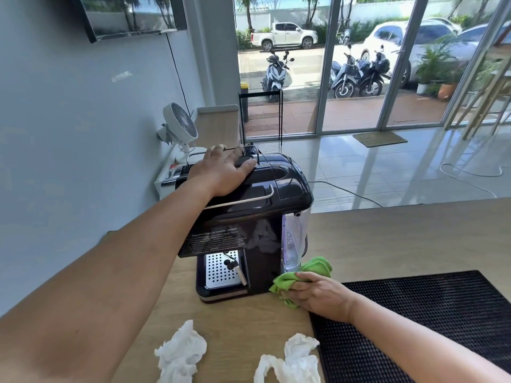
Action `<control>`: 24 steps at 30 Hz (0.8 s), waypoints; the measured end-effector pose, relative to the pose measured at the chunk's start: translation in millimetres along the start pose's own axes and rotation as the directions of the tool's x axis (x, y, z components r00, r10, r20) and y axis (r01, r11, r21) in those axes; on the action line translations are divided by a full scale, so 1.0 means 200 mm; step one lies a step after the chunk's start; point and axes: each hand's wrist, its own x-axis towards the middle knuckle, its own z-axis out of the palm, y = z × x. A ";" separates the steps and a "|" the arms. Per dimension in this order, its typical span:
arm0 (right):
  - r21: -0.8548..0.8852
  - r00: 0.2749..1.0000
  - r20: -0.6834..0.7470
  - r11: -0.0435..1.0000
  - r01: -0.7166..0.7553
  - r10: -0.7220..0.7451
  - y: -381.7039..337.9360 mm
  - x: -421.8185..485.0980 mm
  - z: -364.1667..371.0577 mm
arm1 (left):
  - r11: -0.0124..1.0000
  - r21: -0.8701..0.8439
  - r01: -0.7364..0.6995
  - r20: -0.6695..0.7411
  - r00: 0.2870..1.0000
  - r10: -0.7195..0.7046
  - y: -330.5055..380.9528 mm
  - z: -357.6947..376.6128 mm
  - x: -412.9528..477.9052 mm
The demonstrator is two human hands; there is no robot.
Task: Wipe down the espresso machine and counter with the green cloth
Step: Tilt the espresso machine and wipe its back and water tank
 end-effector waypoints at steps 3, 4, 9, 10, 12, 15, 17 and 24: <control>0.217 0.885 -0.326 0.937 -0.273 0.333 0.05 -0.09 -0.03 | 1.000 0.009 -0.002 -0.002 1.000 0.002 0.00 0.00 0.00; 0.463 0.752 -0.380 0.815 -0.349 0.538 0.05 -0.11 -0.05 | 1.000 0.008 -0.002 -0.003 1.000 0.002 0.00 0.00 0.00; 0.769 0.015 0.443 -0.388 0.508 0.896 0.17 -0.13 -0.51 | 1.000 0.006 -0.001 0.000 1.000 0.001 0.00 0.00 0.00; 0.689 0.003 0.485 -0.384 0.614 0.874 0.21 -0.11 -0.60 | 1.000 0.005 0.000 0.000 1.000 0.000 0.01 0.00 0.00; 0.621 0.069 0.448 -0.366 0.693 0.891 0.28 0.01 -0.72 | 1.000 0.008 0.006 -0.007 1.000 -0.006 0.01 0.00 0.00; 0.729 0.039 0.436 -0.378 0.571 0.899 0.34 0.27 -0.80 | 1.000 0.014 0.012 -0.015 1.000 -0.012 0.01 0.00 0.00; 0.790 -0.124 0.465 -0.348 0.504 0.876 0.35 0.37 -0.77 | 1.000 0.008 0.013 -0.013 1.000 -0.013 0.01 0.00 0.00; 0.596 -0.071 0.757 -0.641 0.485 0.650 0.07 0.47 -0.54 | 1.000 0.005 0.001 -0.033 0.999 -0.001 -0.01 0.02 0.04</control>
